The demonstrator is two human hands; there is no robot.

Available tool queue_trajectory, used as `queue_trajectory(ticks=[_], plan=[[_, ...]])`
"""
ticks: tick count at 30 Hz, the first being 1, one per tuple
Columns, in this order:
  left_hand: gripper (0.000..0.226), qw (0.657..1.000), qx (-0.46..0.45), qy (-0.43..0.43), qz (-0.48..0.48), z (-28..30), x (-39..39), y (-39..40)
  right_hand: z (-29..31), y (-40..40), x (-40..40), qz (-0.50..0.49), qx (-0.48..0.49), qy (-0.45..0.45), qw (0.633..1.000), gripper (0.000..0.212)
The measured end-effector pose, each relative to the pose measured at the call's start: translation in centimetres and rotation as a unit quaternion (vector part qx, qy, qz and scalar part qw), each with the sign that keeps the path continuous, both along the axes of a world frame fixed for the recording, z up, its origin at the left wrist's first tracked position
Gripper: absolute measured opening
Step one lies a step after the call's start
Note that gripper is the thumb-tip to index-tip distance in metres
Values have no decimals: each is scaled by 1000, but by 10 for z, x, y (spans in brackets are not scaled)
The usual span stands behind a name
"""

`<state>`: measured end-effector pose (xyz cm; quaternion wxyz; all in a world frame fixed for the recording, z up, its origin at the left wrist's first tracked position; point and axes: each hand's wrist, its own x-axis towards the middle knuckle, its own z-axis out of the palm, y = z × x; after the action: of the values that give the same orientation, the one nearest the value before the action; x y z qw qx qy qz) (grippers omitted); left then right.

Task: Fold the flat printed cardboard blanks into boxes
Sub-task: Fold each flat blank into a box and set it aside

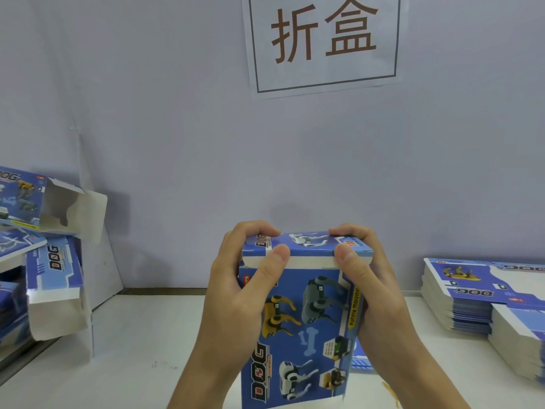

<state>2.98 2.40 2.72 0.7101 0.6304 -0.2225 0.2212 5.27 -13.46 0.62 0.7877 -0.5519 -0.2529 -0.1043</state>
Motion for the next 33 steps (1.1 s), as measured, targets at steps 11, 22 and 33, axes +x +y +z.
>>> queue_trajectory(ticks=[11, 22, 33], plan=[[20, 999, -40, -17, 1, -2, 0, -2, 5, -3, -3, 13, -21, 1, 1000, 62], [28, 995, -40, 28, -86, -2, -2, 4, 3, -4, -4, 35, 9, 23, 999, 38], [17, 998, -32, -39, -35, -10, 6, 0, 39, 3, -9, -23, -34, 39, 998, 45]])
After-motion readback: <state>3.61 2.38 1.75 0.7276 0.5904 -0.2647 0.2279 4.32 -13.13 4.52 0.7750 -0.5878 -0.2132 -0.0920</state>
